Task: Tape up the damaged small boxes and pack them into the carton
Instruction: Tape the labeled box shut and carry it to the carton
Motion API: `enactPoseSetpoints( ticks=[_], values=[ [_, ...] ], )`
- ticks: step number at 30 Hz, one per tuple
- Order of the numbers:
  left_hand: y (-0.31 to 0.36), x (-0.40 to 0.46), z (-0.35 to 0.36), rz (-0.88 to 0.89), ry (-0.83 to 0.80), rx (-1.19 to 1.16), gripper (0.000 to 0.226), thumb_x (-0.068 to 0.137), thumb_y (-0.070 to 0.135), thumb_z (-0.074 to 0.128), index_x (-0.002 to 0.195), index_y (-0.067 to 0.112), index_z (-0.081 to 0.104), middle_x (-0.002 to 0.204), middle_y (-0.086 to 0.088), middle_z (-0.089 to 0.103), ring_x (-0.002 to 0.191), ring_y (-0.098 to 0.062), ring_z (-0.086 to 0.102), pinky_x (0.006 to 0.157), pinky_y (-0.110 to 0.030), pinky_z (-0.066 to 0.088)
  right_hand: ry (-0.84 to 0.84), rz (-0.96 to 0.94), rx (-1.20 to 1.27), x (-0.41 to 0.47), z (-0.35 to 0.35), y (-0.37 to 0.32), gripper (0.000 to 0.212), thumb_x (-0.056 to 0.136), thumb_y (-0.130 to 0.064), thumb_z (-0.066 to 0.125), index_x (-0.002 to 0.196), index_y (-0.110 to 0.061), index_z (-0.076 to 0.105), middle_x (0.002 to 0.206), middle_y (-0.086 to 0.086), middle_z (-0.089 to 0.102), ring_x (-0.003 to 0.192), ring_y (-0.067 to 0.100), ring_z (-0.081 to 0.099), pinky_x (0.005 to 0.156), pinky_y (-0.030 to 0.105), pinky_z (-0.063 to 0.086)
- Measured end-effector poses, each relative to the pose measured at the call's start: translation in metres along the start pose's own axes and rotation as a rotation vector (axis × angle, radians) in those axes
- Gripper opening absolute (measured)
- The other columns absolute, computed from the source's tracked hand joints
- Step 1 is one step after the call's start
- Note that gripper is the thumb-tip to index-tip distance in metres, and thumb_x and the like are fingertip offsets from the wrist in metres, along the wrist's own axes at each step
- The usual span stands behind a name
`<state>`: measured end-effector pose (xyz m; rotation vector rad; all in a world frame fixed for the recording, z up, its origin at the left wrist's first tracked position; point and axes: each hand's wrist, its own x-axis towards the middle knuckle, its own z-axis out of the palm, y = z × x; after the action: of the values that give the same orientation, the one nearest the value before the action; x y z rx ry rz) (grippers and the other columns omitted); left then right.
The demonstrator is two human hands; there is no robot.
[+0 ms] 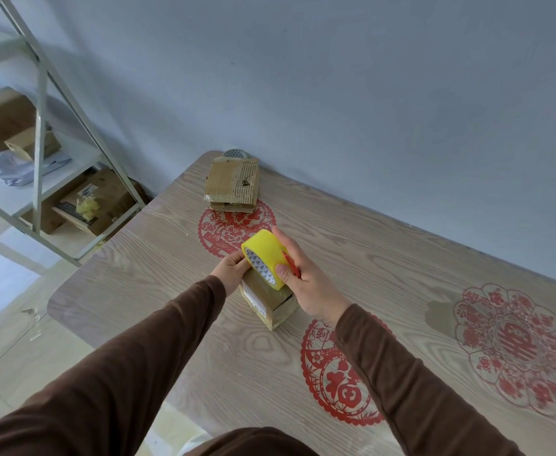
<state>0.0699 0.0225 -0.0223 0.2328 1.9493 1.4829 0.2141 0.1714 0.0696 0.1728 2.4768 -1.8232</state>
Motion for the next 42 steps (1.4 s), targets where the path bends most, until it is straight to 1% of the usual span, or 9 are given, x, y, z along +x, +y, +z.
enactPoseSetpoints(
  ticks=[9,13,16,19,24,30,35,37,42],
  values=[
    [0.006,-0.003,0.001,0.05,0.022,0.022,0.028,0.103,0.029,0.054,0.128,0.022,0.064,0.109,0.008,0.069,0.099,-0.009,0.065,0.095,-0.026,0.051,0.073,0.098,-0.095,-0.045,-0.019,-0.033,0.051,0.107,-0.035,0.043,0.153,-0.05,0.027,0.149,-0.028,0.034,0.136,-0.005,0.035,0.106,0.015,0.032],
    [0.004,-0.005,0.0,0.037,-0.003,0.03,0.027,0.101,0.038,0.057,0.125,0.028,0.066,0.116,0.004,0.069,0.11,-0.018,0.064,0.104,-0.036,0.049,0.003,0.233,-0.27,-0.081,-0.028,-0.036,0.042,0.107,-0.044,0.036,0.148,-0.053,0.036,0.146,-0.02,0.049,0.129,0.014,0.056,0.103,0.027,0.049],
    [0.003,-0.005,-0.002,0.017,-0.028,0.039,0.041,0.095,0.048,0.059,0.129,0.026,0.065,0.118,0.0,0.07,0.112,-0.023,0.064,0.105,-0.043,0.05,-0.073,0.316,-0.393,-0.087,-0.024,-0.018,0.042,0.107,-0.045,0.033,0.148,-0.05,0.039,0.133,0.004,0.065,0.096,0.019,0.071,0.084,0.035,0.059],
    [0.007,-0.006,-0.003,-0.011,-0.023,0.028,0.033,0.1,0.04,0.058,0.128,0.026,0.064,0.114,0.0,0.07,0.105,-0.021,0.065,0.105,-0.045,0.05,-0.127,0.347,-0.523,-0.08,-0.021,0.004,0.043,0.108,-0.043,0.031,0.15,-0.047,0.037,0.119,0.006,0.071,0.049,0.001,0.045,0.046,0.018,0.041],
    [0.021,-0.012,0.0,-0.092,-0.035,-0.114,0.026,0.101,0.028,0.057,0.126,0.022,0.062,0.107,0.004,0.066,0.095,-0.013,0.062,0.085,-0.027,0.052,-0.156,0.342,-0.758,-0.08,-0.021,0.028,0.046,0.107,-0.047,0.028,0.152,-0.055,0.022,0.106,-0.006,0.058,0.08,0.007,0.057,0.06,0.021,0.045],
    [0.017,-0.009,0.0,-0.033,-0.017,-0.034,0.024,0.101,0.026,0.059,0.124,0.026,0.065,0.113,0.006,0.069,0.114,-0.027,0.063,0.095,-0.028,0.051,-0.165,0.352,-0.677,-0.073,-0.013,0.047,0.044,0.108,-0.047,0.029,0.149,-0.057,0.018,0.1,-0.009,0.05,0.09,0.011,0.057,0.078,0.024,0.049],
    [0.023,-0.027,0.007,0.456,0.291,0.889,0.047,0.1,0.038,0.055,0.146,0.031,0.048,0.156,0.002,0.042,0.147,-0.021,0.032,0.122,-0.045,0.025,-0.132,0.37,-0.534,-0.069,-0.005,0.06,0.041,0.108,-0.045,0.03,0.148,-0.054,0.023,0.122,0.005,0.057,0.116,0.024,0.056,0.099,0.031,0.042],
    [0.022,-0.047,0.022,0.628,0.21,1.199,0.057,0.103,0.053,0.036,0.156,0.031,0.03,0.166,-0.003,0.017,0.155,-0.024,0.005,0.125,-0.047,0.003,-0.117,0.356,-0.486,-0.069,-0.004,0.058,0.037,0.108,-0.044,0.03,0.143,-0.055,0.025,0.121,0.007,0.057,0.114,0.025,0.056,0.1,0.033,0.044],
    [-0.005,-0.066,0.045,0.536,0.05,1.35,0.084,0.091,0.083,0.016,0.16,0.038,-0.002,0.168,-0.007,-0.011,0.153,-0.031,-0.019,0.123,-0.055,-0.006,-0.112,0.384,-0.442,-0.065,-0.004,0.054,0.046,0.109,-0.042,0.03,0.155,-0.036,0.031,0.149,0.016,0.044,0.137,0.032,0.042,0.108,0.033,0.033]
  ],
)
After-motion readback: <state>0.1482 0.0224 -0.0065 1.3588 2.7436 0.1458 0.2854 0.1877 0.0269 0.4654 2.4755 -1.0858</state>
